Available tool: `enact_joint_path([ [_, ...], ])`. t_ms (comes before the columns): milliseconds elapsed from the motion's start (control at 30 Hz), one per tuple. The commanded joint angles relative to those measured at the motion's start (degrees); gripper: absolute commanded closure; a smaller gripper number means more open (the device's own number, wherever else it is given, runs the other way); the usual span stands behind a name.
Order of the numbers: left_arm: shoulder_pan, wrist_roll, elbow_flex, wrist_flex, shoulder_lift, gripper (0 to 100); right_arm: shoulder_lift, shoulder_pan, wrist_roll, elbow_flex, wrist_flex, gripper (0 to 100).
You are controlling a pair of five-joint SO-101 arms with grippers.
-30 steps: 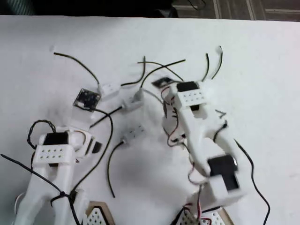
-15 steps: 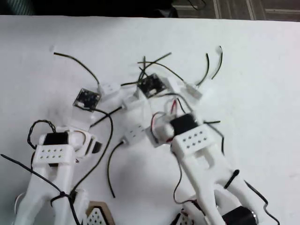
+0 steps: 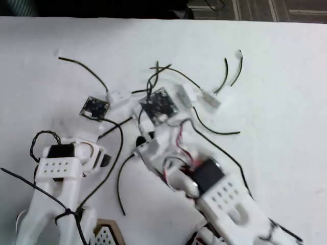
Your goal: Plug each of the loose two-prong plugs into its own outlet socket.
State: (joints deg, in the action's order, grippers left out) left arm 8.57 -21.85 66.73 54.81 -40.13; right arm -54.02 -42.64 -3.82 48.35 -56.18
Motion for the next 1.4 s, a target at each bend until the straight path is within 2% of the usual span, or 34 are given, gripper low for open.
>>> enact_joint_path([
  [0,0.4,-0.4,-0.1,-0.9,-1.6,74,-10.7,-0.2,0.1,-0.4,-1.3,98.2],
  [300,0.4,-0.3,-0.1,-0.9,-1.6,74,-32.2,-0.2,0.1,-0.4,-3.1,98.2],
  [500,-0.2,-0.1,-0.5,-2.0,-1.7,74,-38.4,-0.5,0.1,6.2,-3.6,98.2],
  [633,-3.4,-0.1,-2.0,-2.5,-1.7,74,-40.9,-0.6,0.1,10.0,-3.6,98.2],
  [767,-6.2,0.0,-8.4,2.4,-1.7,74,-42.6,-4.9,0.3,13.8,-3.6,98.2],
  [1000,-12.8,2.7,-20.7,14.0,-1.7,74,-42.3,-12.6,5.9,17.3,-3.6,98.2],
  [1200,-20.8,2.7,-27.1,22.5,-1.7,74,-42.2,-13.2,5.9,18.6,-3.7,98.3],
  [1367,-26.4,2.8,-29.5,26.3,-1.7,74,-42.2,-13.2,5.9,19.6,-3.6,98.3],
])
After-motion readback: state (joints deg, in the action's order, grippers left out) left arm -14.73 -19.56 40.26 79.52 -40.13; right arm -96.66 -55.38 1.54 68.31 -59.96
